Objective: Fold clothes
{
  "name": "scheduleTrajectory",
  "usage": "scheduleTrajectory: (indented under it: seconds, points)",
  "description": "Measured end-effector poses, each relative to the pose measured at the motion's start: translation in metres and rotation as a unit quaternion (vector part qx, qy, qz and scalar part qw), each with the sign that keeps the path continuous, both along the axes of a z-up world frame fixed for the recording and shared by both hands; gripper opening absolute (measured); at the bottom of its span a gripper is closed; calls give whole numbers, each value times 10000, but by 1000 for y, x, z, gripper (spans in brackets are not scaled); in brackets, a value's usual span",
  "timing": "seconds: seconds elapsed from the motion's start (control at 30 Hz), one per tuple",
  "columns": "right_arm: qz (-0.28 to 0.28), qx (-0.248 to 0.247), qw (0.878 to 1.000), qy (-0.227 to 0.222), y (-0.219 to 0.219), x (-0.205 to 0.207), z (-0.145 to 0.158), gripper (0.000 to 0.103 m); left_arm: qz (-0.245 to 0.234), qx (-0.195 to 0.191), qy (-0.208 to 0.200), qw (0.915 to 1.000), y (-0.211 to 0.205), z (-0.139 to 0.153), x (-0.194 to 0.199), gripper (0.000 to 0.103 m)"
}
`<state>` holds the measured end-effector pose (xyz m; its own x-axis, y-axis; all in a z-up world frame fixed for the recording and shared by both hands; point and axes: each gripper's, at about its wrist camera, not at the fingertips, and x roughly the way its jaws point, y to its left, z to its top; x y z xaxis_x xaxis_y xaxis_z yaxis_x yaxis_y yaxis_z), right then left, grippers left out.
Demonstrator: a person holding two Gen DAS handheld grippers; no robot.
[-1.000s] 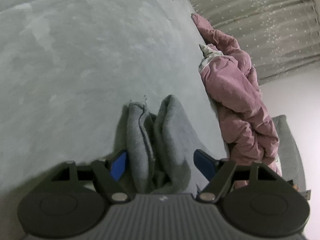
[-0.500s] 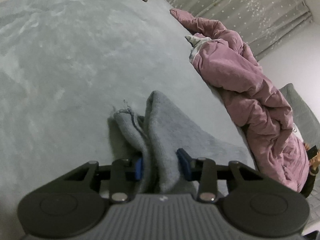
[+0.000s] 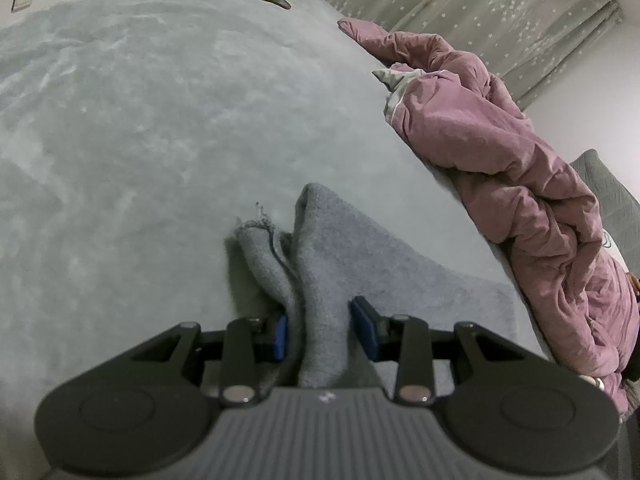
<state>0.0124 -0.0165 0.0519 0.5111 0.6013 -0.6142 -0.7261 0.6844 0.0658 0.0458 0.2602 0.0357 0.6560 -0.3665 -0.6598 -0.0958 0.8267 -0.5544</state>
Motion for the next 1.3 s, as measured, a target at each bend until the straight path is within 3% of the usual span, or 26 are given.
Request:
scheduleTrajectory:
  seconds: [0.3,0.7,0.73,0.8,0.93,1.13,1.2,1.3]
  points:
    - [-756,756,9876,1151,-52,36,12,34,-12,49,-3,10000,0,-1,-2,33]
    - [-2006,1122,9590,1657,-106,66,12,39,7,30,56,10000,2,-3,-1,37]
    - [-2058,1134,9574,1676,-107,67,11,41,5,36,56,10000,2,-3,0,37]
    - [-2232,1099,9536,1696,-110,69,10,59,1,46,60,10000,2,-3,0,38]
    - [-2581,1099,9424,1823,-120,74,5,62,5,28,73,10000,2,-3,1,38]
    - [-2682,1954,9109,2453,-138,87,-16,73,8,-16,89,10000,2,-4,1,38]
    - [-2704,2107,9056,2496,-139,90,-20,73,13,-41,101,9999,3,-5,1,39]
    - [-2667,2176,9075,2408,-133,90,-22,74,16,-54,107,9999,3,-5,3,40]
